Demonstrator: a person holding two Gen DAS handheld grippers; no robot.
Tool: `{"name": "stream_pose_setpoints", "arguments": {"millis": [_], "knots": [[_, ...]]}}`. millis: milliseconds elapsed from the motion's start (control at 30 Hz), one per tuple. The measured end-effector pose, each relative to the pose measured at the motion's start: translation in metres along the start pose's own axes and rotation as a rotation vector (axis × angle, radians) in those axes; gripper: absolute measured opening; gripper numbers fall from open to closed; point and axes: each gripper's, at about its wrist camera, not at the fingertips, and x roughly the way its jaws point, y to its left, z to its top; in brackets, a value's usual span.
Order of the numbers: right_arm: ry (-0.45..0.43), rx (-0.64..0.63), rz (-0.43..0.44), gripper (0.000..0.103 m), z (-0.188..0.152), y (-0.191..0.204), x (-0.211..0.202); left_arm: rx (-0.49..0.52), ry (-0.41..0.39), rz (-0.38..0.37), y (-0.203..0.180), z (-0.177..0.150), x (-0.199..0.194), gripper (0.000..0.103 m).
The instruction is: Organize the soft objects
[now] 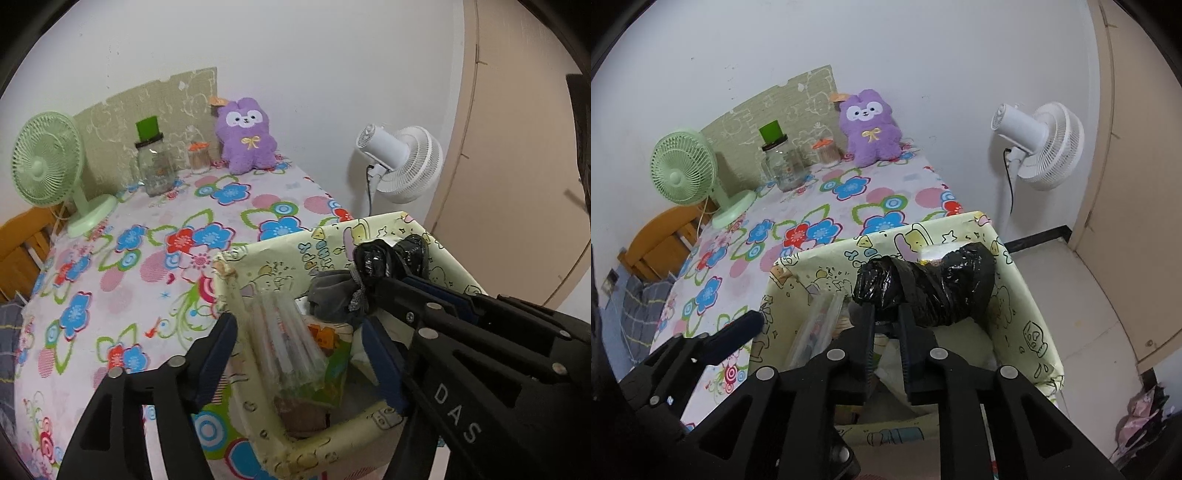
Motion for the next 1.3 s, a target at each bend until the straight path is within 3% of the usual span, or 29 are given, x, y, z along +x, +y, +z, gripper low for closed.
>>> {"name": "stream_pose_setpoints", "arguments": {"millis": [67, 200, 467, 1100, 1300], "knots": [[-0.001, -0.004, 0.003, 0.021, -0.001, 0.002, -0.002, -0.004, -0.003, 0.009, 0.002, -0.002, -0.002, 0.085], [-0.029, -0.022, -0.035, 0.05, -0.004, 0.007, -0.011, -0.02, -0.015, 0.026, 0.009, -0.004, -0.01, 0.085], [-0.067, -0.043, -0.023, 0.08, -0.009, 0.02, -0.025, -0.037, -0.045, 0.026, 0.022, -0.009, -0.026, 0.09], [-0.166, -0.127, -0.005, 0.103, -0.021, 0.081, -0.055, -0.078, -0.141, 0.116, 0.063, -0.027, -0.077, 0.101], [-0.21, -0.136, 0.004, 0.103, -0.022, 0.097, -0.068, -0.102, -0.181, 0.155, 0.078, -0.03, -0.096, 0.103]]}}
